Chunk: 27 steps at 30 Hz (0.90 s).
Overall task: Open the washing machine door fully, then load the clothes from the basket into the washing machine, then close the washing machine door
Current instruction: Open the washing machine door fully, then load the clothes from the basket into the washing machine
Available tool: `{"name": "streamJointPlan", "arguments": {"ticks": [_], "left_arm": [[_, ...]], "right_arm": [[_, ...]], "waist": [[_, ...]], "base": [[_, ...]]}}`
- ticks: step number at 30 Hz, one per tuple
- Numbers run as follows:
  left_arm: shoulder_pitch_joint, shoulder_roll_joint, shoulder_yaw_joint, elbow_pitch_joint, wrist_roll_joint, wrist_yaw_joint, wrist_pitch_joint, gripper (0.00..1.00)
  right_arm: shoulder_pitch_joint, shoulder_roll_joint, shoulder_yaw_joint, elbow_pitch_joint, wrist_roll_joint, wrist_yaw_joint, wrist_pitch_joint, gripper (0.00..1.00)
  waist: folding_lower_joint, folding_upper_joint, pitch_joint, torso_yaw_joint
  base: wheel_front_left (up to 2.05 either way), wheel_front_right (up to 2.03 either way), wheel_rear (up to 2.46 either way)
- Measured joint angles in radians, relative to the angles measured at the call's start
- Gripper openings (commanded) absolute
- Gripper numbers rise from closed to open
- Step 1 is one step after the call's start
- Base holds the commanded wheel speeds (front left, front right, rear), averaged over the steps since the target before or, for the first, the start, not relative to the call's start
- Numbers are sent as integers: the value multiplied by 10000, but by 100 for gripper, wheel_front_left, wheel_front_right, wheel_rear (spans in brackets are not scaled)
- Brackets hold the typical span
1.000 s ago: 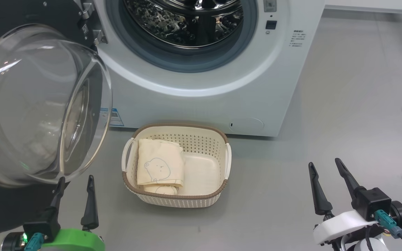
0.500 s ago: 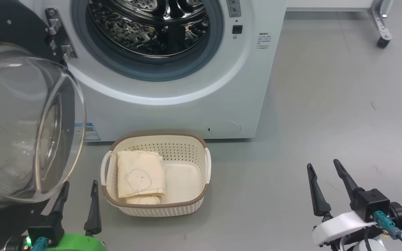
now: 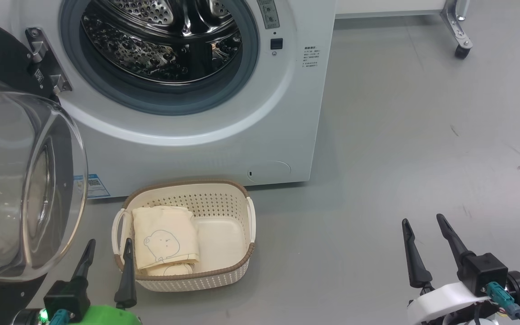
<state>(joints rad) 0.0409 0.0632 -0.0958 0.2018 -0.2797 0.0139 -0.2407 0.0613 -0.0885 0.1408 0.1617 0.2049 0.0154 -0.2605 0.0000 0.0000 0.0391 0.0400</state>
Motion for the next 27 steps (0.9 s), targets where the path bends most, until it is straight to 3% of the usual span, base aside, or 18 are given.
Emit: {"name": "streamJointPlan", "arguments": {"ticks": [27], "left_arm": [[0, -31, -2, -155, 88, 249, 111, 100]], "right_arm": [[130, 15, -150, -257, -65, -2, 0, 100]], "waist": [[1, 0, 163, -56]], "base": [[0, 0, 0]]}}
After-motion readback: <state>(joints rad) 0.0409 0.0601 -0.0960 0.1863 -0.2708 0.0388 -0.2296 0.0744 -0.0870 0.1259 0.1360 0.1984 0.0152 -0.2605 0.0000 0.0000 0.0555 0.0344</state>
